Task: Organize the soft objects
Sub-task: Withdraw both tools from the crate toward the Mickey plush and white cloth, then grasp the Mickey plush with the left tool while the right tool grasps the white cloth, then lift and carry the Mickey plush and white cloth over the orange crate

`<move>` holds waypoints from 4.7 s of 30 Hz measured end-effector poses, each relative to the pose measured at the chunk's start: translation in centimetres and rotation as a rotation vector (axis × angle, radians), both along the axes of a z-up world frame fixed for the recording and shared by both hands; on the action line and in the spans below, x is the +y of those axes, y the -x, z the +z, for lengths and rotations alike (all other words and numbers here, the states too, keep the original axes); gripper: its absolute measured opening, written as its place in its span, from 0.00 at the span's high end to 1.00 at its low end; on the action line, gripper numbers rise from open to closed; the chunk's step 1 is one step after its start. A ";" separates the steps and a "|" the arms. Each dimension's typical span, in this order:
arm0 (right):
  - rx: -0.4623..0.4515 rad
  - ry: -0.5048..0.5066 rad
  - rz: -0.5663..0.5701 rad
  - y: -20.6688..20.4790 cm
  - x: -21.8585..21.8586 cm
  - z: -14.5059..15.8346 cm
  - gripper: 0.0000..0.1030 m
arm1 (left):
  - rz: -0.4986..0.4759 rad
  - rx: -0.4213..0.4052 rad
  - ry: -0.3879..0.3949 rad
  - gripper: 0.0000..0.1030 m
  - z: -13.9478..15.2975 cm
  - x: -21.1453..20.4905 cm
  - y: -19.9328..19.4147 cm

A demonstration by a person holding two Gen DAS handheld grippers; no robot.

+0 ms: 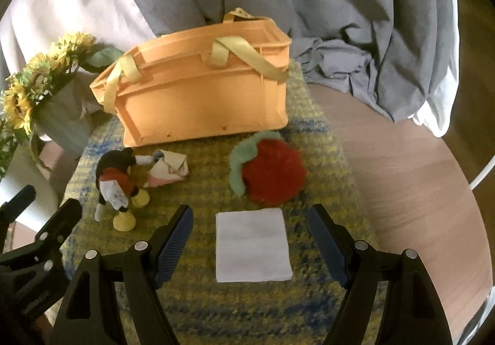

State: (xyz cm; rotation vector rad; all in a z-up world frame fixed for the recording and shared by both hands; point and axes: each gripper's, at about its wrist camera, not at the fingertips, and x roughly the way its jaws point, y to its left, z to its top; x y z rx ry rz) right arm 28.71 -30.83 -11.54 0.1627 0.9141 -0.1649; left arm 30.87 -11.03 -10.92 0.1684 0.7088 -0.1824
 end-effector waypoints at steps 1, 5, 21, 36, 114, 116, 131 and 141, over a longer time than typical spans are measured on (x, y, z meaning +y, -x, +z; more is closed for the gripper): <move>0.011 -0.002 0.010 -0.1 0.2 -0.5 0.25 | 0.001 -0.002 -0.007 0.08 -0.2 -0.1 -0.1; 0.041 0.001 0.035 -0.2 0.6 -1.8 0.25 | 0.002 -0.013 0.001 0.08 -0.9 0.0 -0.3; 0.076 0.002 0.085 -0.9 1.1 -5.2 0.27 | -0.026 -0.018 -0.028 0.16 -3.4 -1.8 -2.4; 0.128 0.007 0.078 -2.6 0.6 -7.3 0.36 | -0.013 0.030 -0.017 0.24 -5.5 -2.6 -5.0; -0.353 -0.035 0.153 -2.2 3.2 10.2 0.85 | -0.064 -0.281 0.133 0.57 10.2 0.9 -1.3; -0.364 -0.040 0.154 -2.5 3.2 10.8 0.85 | -0.063 -0.295 0.136 0.57 10.8 0.7 -1.6; -0.393 -0.096 0.163 -5.8 1.7 13.2 0.85 | -0.101 -0.324 0.165 0.57 13.7 -0.9 -4.6; -0.391 -0.065 0.162 -9.6 0.6 14.9 0.85 | -0.119 -0.350 0.159 0.57 15.5 -2.4 -7.8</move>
